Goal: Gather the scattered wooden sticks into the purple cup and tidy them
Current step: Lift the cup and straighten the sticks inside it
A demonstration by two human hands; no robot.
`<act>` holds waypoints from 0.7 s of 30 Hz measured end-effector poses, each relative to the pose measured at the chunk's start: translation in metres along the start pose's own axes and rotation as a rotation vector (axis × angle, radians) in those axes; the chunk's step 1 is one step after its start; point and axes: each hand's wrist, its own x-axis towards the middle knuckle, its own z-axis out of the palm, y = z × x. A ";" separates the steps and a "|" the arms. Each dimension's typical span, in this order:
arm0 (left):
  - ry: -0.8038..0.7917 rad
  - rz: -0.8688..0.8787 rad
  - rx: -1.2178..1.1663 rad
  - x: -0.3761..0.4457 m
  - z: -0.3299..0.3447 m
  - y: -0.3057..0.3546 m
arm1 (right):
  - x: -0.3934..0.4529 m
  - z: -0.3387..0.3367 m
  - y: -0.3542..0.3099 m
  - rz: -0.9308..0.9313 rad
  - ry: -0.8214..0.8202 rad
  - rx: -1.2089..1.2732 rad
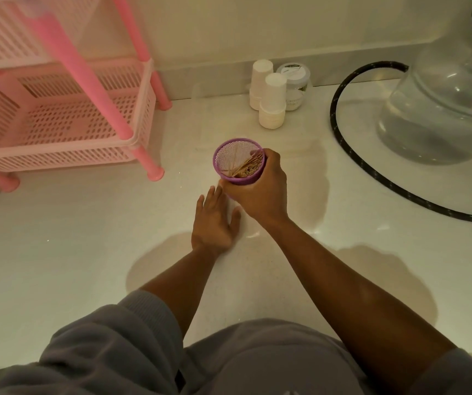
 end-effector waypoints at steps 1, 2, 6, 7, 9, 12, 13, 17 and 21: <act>-0.005 -0.006 0.005 0.001 0.000 0.000 | -0.001 -0.001 -0.002 -0.018 0.032 0.018; -0.012 -0.015 0.009 0.002 -0.001 0.000 | -0.002 -0.001 -0.006 -0.044 0.071 0.050; 0.026 0.006 0.015 0.000 -0.001 0.000 | -0.001 0.002 -0.006 -0.056 0.088 0.113; 0.030 0.021 0.013 -0.001 -0.001 0.000 | -0.001 0.001 -0.004 -0.021 0.079 0.089; 0.018 0.030 0.019 0.000 -0.002 0.001 | 0.000 0.000 0.001 -0.022 0.091 0.068; -0.026 -0.024 0.033 0.002 0.000 -0.001 | -0.001 -0.003 -0.008 -0.073 0.118 0.097; -0.032 -0.036 0.044 0.002 0.001 -0.001 | -0.001 -0.004 -0.011 -0.086 0.151 0.127; 0.017 0.023 0.053 0.000 0.000 -0.002 | 0.003 -0.002 -0.006 -0.014 0.100 0.150; 0.001 -0.003 0.013 0.000 -0.001 0.002 | 0.000 -0.005 0.001 0.025 0.018 0.034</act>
